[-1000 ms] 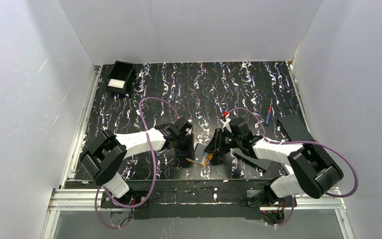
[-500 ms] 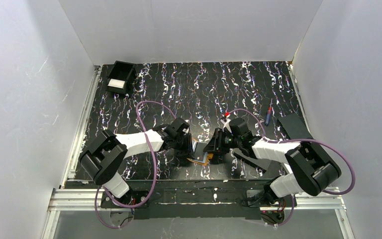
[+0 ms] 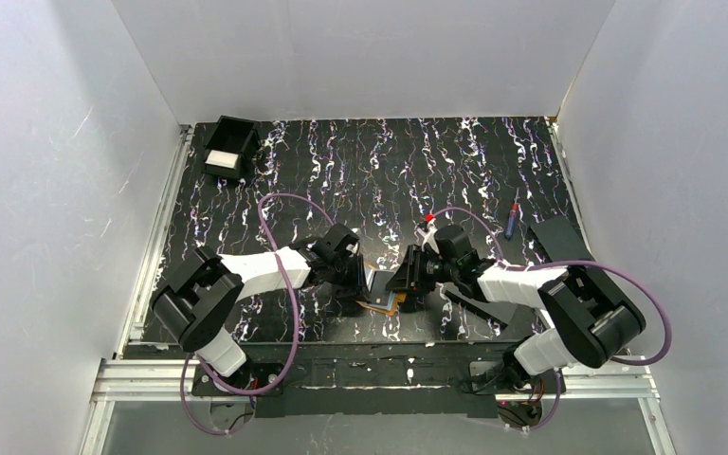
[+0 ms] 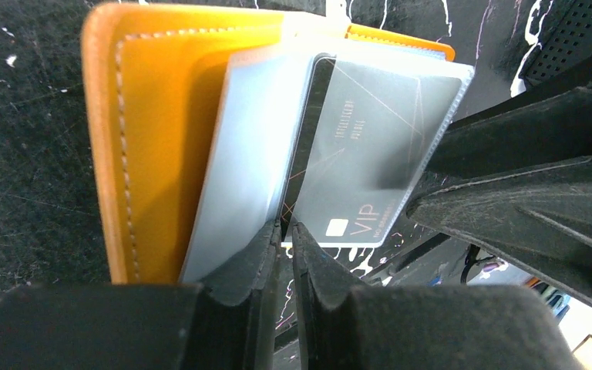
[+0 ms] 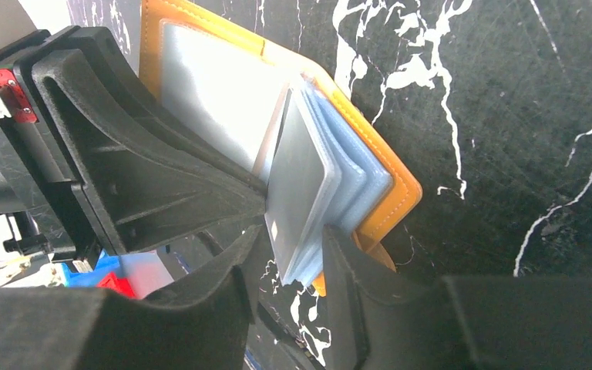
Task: Put the credit cards into the card holder
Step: Open the card holder.
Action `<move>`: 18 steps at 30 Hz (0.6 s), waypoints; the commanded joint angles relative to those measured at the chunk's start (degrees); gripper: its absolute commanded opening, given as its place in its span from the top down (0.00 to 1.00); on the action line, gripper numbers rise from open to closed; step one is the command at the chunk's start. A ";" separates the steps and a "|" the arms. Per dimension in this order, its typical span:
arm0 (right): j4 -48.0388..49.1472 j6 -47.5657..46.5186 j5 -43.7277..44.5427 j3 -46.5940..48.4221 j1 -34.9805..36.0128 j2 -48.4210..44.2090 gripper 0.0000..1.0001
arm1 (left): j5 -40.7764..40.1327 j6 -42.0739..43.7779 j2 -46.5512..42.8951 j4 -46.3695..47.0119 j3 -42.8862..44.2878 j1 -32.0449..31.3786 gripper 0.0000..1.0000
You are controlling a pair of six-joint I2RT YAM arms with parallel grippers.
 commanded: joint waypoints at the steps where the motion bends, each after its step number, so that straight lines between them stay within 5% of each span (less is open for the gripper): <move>1: 4.38 0.91 -1.58 1.10 1.28 0.68 0.60 | -1.20 0.62 3.05 -1.69 -2.02 -0.52 0.90; 14: 10.66 3.93 -2.80 2.01 4.14 1.58 0.66 | 2.70 0.07 1.94 2.70 -2.65 -0.43 0.91; 18: 8.42 3.45 -1.35 2.73 4.43 1.42 0.81 | 3.46 -0.32 -0.94 3.61 -3.61 -0.34 0.87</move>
